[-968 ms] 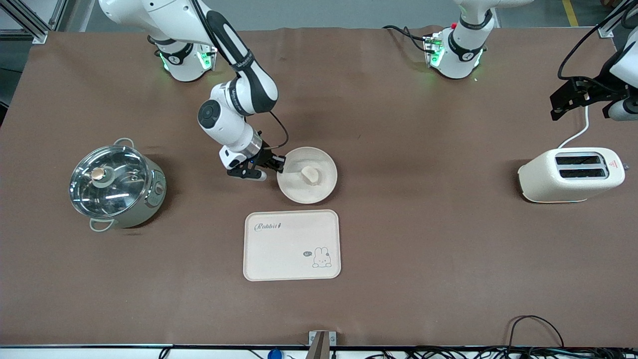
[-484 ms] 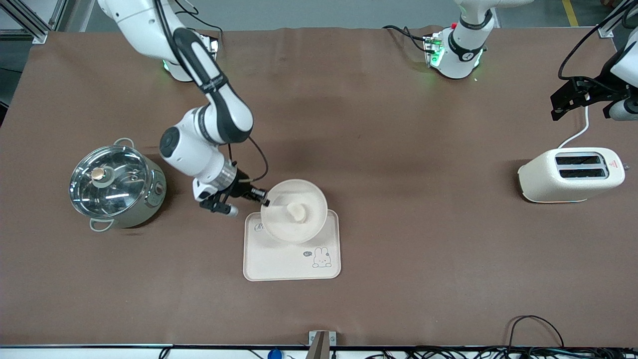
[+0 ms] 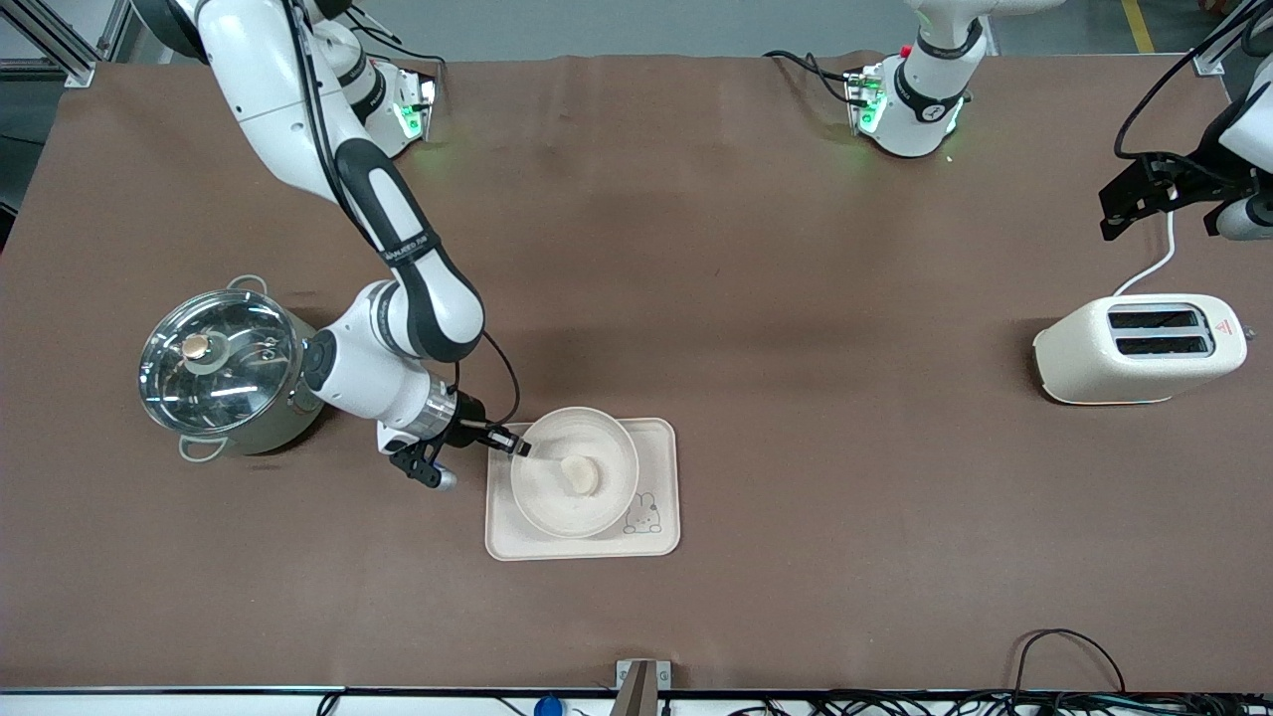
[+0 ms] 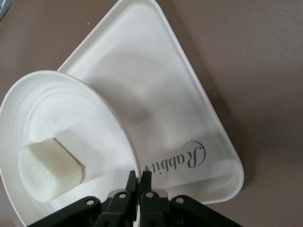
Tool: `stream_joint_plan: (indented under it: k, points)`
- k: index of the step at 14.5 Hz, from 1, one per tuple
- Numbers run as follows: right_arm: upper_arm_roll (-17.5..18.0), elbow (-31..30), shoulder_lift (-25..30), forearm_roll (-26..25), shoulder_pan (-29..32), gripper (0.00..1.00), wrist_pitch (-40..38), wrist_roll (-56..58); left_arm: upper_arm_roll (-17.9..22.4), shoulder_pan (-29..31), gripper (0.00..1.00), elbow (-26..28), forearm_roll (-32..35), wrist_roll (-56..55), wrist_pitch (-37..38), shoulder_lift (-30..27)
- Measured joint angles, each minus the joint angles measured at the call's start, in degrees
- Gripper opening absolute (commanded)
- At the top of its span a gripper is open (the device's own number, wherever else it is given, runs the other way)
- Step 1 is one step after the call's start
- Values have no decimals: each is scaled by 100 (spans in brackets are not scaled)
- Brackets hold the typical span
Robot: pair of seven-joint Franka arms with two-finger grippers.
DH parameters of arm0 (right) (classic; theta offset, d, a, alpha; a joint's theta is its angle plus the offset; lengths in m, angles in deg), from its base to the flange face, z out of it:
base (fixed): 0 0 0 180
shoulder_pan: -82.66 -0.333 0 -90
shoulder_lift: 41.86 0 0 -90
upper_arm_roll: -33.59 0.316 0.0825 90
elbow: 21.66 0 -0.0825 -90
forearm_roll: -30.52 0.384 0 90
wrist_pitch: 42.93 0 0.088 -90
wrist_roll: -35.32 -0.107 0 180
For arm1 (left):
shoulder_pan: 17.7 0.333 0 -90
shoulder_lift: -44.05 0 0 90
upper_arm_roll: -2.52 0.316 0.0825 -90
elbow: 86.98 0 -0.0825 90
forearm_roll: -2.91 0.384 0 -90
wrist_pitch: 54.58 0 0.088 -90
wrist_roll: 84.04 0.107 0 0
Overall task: Place bun in plate and plate on tray
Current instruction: 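Slide the plate with the bun onto the tray with the right gripper, then open the right gripper and release the plate on the tray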
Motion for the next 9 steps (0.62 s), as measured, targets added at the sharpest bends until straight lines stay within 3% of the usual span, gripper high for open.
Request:
stream_joint_plan:
  k: [9]
  points:
    - [20, 131, -361, 3, 49, 0, -7, 634, 4, 2, 100, -26, 0, 0, 0, -8]
